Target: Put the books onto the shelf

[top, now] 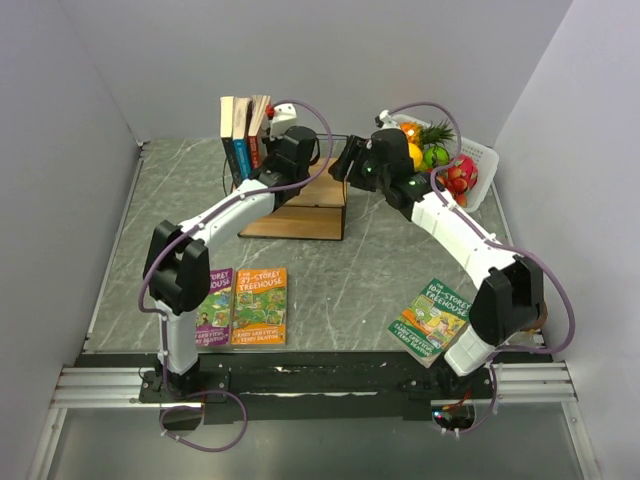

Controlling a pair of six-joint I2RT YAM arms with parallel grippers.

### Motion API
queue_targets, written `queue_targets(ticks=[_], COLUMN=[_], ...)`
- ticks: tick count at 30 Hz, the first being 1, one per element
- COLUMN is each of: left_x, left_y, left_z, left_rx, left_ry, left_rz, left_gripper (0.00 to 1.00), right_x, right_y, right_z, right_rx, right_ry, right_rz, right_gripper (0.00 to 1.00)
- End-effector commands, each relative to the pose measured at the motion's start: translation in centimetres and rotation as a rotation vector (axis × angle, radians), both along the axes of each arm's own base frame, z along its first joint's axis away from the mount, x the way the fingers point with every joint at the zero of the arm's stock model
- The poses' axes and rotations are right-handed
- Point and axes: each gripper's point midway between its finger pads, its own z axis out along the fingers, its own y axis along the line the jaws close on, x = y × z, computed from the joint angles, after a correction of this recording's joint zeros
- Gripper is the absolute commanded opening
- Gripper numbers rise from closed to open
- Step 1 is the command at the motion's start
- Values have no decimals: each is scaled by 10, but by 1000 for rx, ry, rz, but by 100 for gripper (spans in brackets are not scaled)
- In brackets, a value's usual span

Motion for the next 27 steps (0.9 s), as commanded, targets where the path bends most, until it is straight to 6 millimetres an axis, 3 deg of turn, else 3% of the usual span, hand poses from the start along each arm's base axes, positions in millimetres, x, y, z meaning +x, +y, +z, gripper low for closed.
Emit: queue_targets(ticks=[1, 18, 27], left_x=[-6, -11, -7], left_y=[1, 42, 52], left_z=[62, 118, 119], left_rx=[-63, -91, -74], left_ry=[-117, -234, -224], left_rz=[-1, 111, 137], left_gripper=[11, 18, 18], right_x=[-9, -11, -11], right_y=[-9, -5, -5], right_z=[34, 25, 20], right_rx=[14, 9, 9], right_ry=[-76, -56, -49], right_rz=[-16, -6, -6], right_gripper=[68, 68, 68])
